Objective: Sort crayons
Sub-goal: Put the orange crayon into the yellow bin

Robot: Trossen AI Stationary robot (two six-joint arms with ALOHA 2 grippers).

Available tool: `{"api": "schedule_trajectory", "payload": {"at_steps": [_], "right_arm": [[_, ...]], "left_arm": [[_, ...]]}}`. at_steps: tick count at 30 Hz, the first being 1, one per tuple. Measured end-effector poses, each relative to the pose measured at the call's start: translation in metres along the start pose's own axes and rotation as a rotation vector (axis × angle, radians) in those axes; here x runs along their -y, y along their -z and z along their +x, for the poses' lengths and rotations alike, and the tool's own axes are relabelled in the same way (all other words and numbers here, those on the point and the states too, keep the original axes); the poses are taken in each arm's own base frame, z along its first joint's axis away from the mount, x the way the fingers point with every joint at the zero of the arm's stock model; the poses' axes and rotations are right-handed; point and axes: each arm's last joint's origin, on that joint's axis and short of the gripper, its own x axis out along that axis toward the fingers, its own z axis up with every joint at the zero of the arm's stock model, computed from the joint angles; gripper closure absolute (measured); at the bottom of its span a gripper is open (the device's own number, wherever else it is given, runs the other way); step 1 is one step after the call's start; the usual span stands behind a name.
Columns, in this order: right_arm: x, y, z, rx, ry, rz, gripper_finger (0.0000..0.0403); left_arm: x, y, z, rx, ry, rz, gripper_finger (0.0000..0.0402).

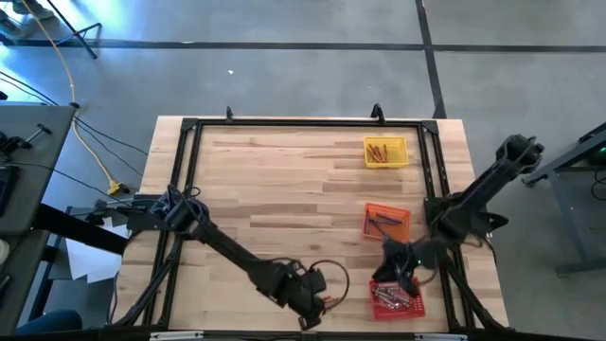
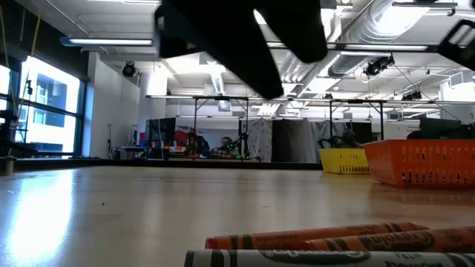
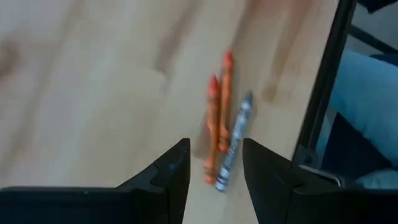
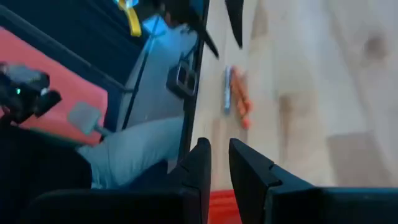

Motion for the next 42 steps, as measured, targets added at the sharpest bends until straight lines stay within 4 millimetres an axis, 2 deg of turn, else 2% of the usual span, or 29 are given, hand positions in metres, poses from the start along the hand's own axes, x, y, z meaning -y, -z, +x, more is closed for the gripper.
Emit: {"api": "schedule_trajectory", "payload": {"at_steps": [4,9,15,19,27,36,42], "right_arm": [[-0.001,0.02,0.016,-0.097,0.028,0.045,0.035],[0.003,0.038,0.028,-0.187,0.087,0.075,0.035],[0.01,0.049,0.037,-0.244,0.148,0.054,0.035],[0.012,0.052,0.038,-0.261,0.17,0.048,0.035],[0.009,0.048,0.037,-0.245,0.178,0.016,0.035],[-0.027,0.014,0.033,-0.269,0.188,-0.124,0.035],[-0.038,-0.001,0.023,-0.309,0.315,-0.187,0.035]], "left_arm": [[0.006,0.013,0.011,-0.026,-0.004,-0.028,0.0271],[0.007,0.016,0.018,-0.03,-0.014,-0.049,0.0271],[0.003,0.017,0.031,-0.057,-0.026,-0.028,0.0271],[0.001,0.018,0.033,-0.075,-0.038,-0.012,0.0271],[0.002,0.019,0.036,-0.07,-0.03,-0.024,0.0271],[0.003,0.019,0.037,-0.065,-0.023,-0.026,0.0271],[0.004,0.026,0.048,-0.095,-0.021,-0.021,0.0271]]}}
